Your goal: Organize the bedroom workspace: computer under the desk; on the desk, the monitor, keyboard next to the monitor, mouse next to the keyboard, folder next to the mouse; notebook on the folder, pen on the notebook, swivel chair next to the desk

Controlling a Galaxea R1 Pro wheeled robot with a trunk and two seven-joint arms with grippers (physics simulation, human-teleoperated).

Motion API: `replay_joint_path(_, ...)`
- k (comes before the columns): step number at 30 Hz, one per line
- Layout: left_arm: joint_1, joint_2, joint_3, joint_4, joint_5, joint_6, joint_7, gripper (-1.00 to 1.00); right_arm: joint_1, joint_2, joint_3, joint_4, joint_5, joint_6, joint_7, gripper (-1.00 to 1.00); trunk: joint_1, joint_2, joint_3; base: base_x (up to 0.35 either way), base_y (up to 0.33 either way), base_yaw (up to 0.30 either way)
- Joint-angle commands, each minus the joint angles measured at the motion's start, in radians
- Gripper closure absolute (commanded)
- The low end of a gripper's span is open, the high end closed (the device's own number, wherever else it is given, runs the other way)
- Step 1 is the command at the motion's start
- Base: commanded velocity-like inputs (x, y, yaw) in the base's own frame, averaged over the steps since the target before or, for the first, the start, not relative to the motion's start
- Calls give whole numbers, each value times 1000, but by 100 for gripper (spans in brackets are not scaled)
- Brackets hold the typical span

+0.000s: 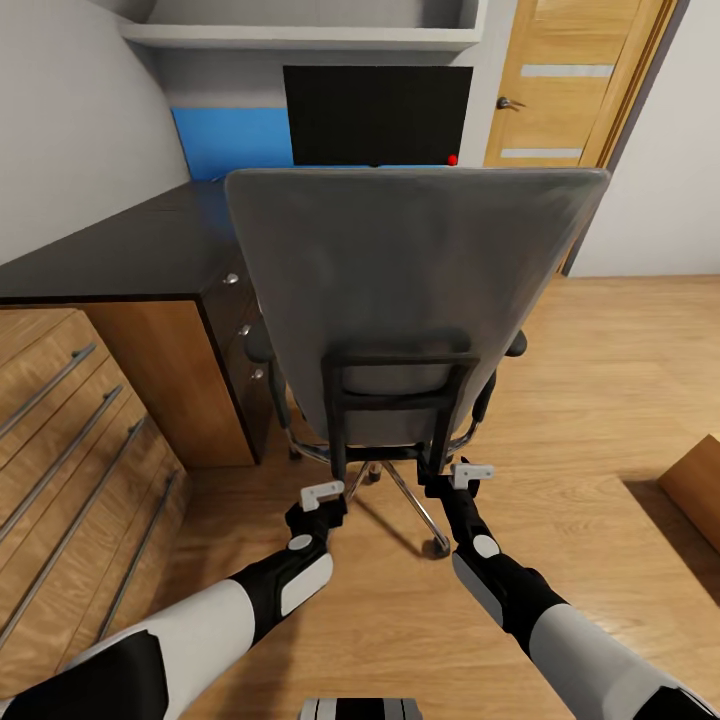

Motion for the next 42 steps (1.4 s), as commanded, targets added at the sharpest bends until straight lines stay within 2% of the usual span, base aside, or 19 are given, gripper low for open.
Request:
replay_joint_path(1, -1, 0, -14, -1, 9, -6, 5, -100, -1, -1, 8, 0, -6, -4, -8, -100, 0, 0, -1, 0, 0, 0)
replay_joint_path(6, -1, -1, -30, -2, 9, -6, 4, -100, -1, -1, 8, 0, -6, -4, -8, -100, 0, 0, -1, 0, 0, 0)
replay_joint_path(22, -1, -3, -40, -4, 8, -5, 1, -100, -1, -1, 8, 0, -6, -4, -8, -100, 0, 0, -1, 0, 0, 0)
replay_joint_path(26, -1, -3, -58, -5, 8, -5, 1, -100, -1, -1, 8, 0, -6, -4, -8, -100, 0, 0, -1, 0, 0, 0)
replay_joint_path(29, -1, -5, -89, -17, 7, -7, 3, -100, -1, -1, 8, 1, -6, -4, -8, -100, 0, 0, -1, 0, 0, 0)
replay_joint_path(42, -1, -16, -92, -53, 5, -11, 10, -100, -1, -1, 8, 3, -6, -4, -8, -100, 0, 0, -1, 0, 0, 0)
